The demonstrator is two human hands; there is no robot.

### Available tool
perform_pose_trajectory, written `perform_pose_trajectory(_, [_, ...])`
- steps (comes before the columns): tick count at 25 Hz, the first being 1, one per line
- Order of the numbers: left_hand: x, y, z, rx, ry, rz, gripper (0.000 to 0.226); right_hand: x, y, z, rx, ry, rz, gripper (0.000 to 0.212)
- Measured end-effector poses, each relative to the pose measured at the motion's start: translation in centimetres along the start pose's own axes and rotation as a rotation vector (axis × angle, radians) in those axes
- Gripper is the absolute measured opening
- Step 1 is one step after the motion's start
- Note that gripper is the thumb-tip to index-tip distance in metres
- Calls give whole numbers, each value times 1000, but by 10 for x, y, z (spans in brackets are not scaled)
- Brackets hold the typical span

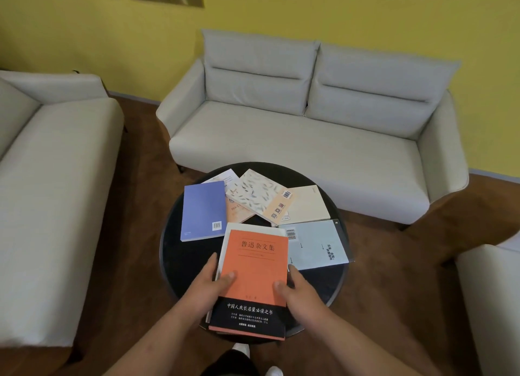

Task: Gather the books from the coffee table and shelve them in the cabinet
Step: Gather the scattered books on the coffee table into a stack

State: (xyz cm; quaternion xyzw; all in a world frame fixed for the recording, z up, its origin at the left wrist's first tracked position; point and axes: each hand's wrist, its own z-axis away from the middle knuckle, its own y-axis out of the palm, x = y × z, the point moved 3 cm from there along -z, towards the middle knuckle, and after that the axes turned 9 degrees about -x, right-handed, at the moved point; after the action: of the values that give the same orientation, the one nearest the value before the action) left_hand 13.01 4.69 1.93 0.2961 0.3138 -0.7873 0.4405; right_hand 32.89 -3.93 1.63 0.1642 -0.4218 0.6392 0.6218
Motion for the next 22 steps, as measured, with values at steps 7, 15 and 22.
perform_pose_trajectory(7, [4,7,-4,-13,36,-44,44,0,23,-7,-14,47,-97,53])
perform_pose_trajectory(15, [7,-11,-17,0,-40,15,62,12,1,-20,-163,-349,307,62])
perform_pose_trajectory(22, [16,-14,-20,23,-75,77,50,60,31,-53,-198,-694,823,54])
